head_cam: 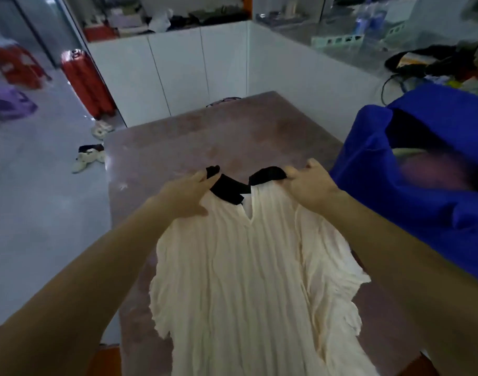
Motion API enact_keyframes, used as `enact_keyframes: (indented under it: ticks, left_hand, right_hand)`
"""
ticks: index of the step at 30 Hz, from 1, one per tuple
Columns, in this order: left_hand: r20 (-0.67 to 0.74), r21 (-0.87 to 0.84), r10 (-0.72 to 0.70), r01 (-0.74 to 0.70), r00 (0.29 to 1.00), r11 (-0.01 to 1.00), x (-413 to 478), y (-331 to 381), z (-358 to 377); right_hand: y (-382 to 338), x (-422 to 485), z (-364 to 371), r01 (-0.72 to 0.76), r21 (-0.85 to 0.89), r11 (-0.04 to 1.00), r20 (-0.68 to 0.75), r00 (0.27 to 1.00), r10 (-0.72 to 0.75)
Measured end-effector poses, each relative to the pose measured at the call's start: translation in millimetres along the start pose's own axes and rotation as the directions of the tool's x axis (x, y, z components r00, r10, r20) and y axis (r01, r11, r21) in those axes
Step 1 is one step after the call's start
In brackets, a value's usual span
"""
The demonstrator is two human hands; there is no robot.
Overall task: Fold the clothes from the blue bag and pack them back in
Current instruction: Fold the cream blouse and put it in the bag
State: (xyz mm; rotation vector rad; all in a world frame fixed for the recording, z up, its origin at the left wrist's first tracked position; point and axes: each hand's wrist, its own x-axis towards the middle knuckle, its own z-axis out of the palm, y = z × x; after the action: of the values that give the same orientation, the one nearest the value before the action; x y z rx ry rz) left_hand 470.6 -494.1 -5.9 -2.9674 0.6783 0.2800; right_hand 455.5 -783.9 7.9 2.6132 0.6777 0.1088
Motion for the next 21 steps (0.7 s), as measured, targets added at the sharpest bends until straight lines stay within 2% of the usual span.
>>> enact_keyframes:
  ticks: [2, 3, 4, 6, 7, 8, 10, 11, 13, 15, 18, 20, 21]
  left_hand:
    - [-0.002, 0.021, -0.017, 0.017, 1.000, 1.000, 23, -5, 10]
    - [-0.011, 0.035, -0.043, 0.043, 0.999, 0.998, 33, -6, 14]
    - [-0.023, 0.058, -0.085, 0.087, 0.996, 0.995, 42, -6, 19]
    - [-0.067, 0.126, -0.158, 0.166, 0.985, 0.978, 53, 3, 30]
    - [-0.071, 0.149, -0.175, 0.184, 0.982, 0.972, 55, 8, 37]
    - [-0.055, 0.146, -0.204, 0.210, 0.977, 0.967, 56, 14, 47]
    - [-0.006, 0.001, -0.268, 0.268, 0.963, 0.963, 52, 21, 72]
    - [-0.001, -0.096, -0.300, 0.299, 0.954, 0.949, 46, 22, 84]
    - [-0.012, -0.275, -0.370, 0.352, 0.929, 0.895, 30, 20, 105]
    - [0.034, -0.432, -0.467, 0.435, 0.883, 0.790, 10, 12, 122]
    - [0.170, -0.469, -0.581, 0.584, 0.796, 0.663, -25, -8, 143]
    - [0.165, -0.454, -0.619, 0.616, 0.768, 0.644, -47, -15, 153]
    - [0.154, -0.461, -0.625, 0.615, 0.765, 0.639, -53, -15, 160]
  right_hand:
    - [6, 22, 11, 0.045, 0.050, 0.998, -0.104, 0.994, -0.040]
    - [9, 34, 21, 0.045, 0.062, 0.997, -0.076, 0.996, -0.040]
    - [9, 42, 27, 0.014, 0.052, 0.999, -0.021, 1.000, -0.013]
    - [5, 56, 42, -0.085, 0.068, 0.994, -0.039, 0.995, 0.087]
    - [3, 60, 50, -0.133, 0.109, 0.985, -0.055, 0.989, 0.140]
    - [-2, 60, 60, -0.181, 0.154, 0.971, -0.003, 0.983, 0.184]
    - [-16, 49, 86, -0.285, 0.292, 0.913, 0.196, 0.952, 0.235]
    - [-25, 42, 96, -0.316, 0.322, 0.892, 0.231, 0.941, 0.249]
    - [-38, 18, 108, -0.355, 0.397, 0.846, 0.214, 0.933, 0.290]
    - [-41, -10, 118, -0.392, 0.516, 0.762, 0.262, 0.919, 0.295]
    - [-32, -53, 128, -0.478, 0.716, 0.509, 0.385, 0.878, 0.283]
    - [-27, -74, 132, -0.485, 0.749, 0.451, 0.388, 0.873, 0.294]
    - [-25, -78, 136, -0.504, 0.711, 0.491, 0.408, 0.864, 0.296]
